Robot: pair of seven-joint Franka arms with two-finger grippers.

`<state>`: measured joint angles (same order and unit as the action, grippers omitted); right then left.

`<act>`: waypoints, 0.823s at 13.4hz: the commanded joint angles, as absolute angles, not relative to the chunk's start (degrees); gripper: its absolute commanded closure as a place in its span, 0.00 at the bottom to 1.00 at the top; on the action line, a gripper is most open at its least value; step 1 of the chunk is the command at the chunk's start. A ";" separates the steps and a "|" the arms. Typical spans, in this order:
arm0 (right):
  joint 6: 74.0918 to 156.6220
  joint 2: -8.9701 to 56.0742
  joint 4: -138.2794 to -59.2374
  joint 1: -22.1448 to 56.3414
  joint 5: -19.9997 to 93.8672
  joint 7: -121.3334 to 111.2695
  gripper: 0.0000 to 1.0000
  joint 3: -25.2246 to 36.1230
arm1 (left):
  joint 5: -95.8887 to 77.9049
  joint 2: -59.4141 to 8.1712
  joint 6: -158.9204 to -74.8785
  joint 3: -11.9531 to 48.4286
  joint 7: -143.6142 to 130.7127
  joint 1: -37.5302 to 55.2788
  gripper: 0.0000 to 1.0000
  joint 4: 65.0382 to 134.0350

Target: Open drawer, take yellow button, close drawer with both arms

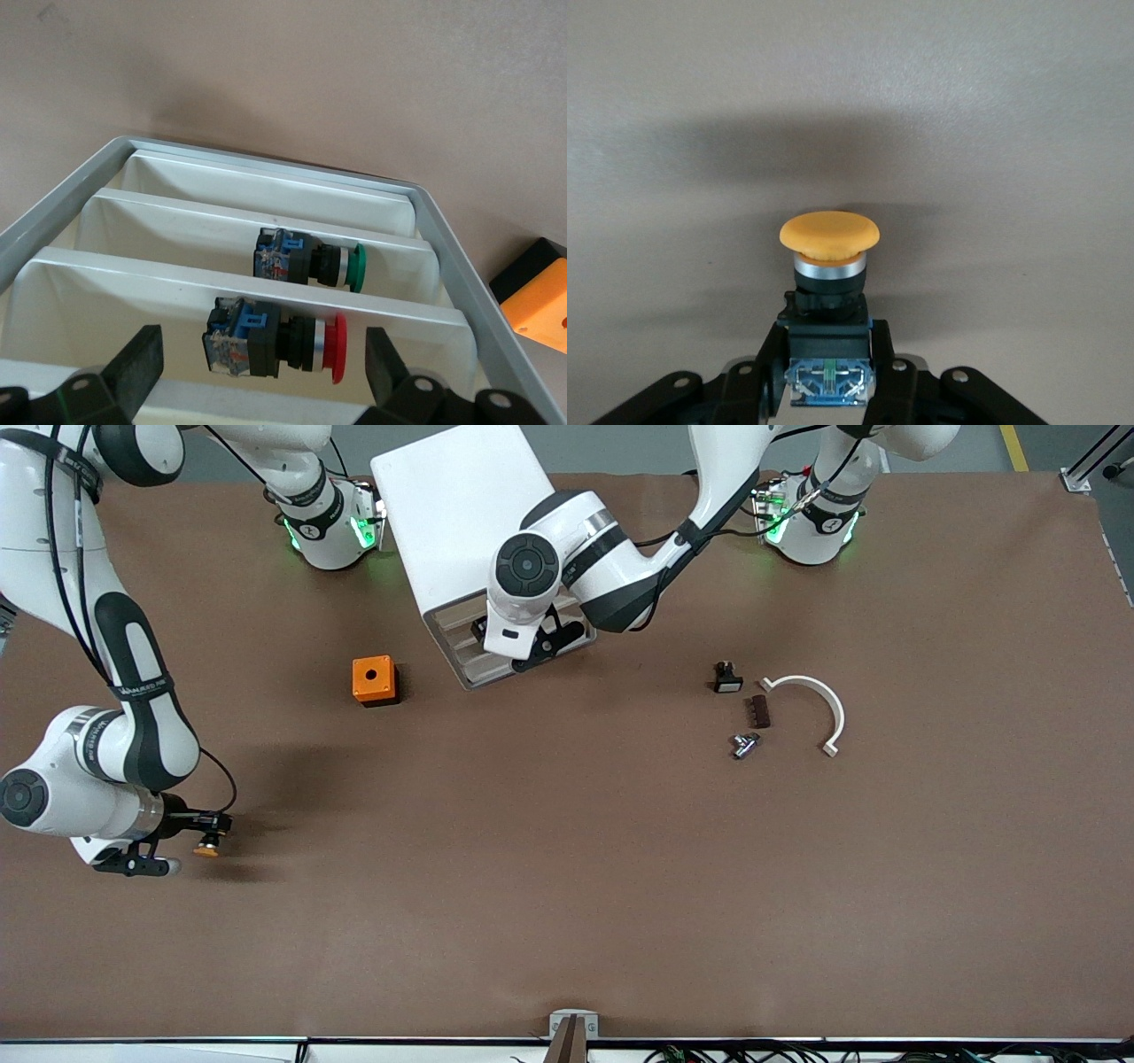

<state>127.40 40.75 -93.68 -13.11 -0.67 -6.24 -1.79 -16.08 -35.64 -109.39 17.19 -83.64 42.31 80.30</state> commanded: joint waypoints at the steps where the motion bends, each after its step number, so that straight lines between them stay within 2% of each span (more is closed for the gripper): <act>1: 128.40 42.01 -92.81 -14.41 -1.76 -6.77 0.88 -3.08 | -18.37 -34.28 -109.34 17.58 -84.90 42.28 0.00 81.56; 2: 128.67 42.19 -92.81 -14.33 -1.76 -6.68 0.84 -3.08 | -18.37 -34.28 -109.34 17.58 -84.47 42.01 0.00 81.39; 4: 128.67 42.19 -92.81 -14.06 -1.76 -6.59 0.65 -3.08 | -17.67 -33.67 -109.42 17.23 -83.85 41.23 0.00 81.12; 5: 128.67 42.19 -92.81 -13.98 -1.76 -6.59 0.44 -3.08 | -17.41 -33.23 -109.42 17.14 -82.80 39.74 0.00 81.04; 6: 128.67 42.10 -92.81 -13.97 -1.76 -6.59 0.27 -3.08 | -17.40 -32.61 -109.42 17.14 -80.79 38.33 0.01 80.95; 8: 128.67 41.75 -92.81 -13.63 -1.67 -6.68 0.01 -3.08 | -17.31 -31.12 -109.34 17.14 -75.27 34.91 0.01 81.12; 11: 128.15 39.56 -92.99 -13.19 -1.76 -7.38 0.00 -3.43 | -17.40 -28.05 -105.40 17.14 -65.87 28.06 0.01 81.47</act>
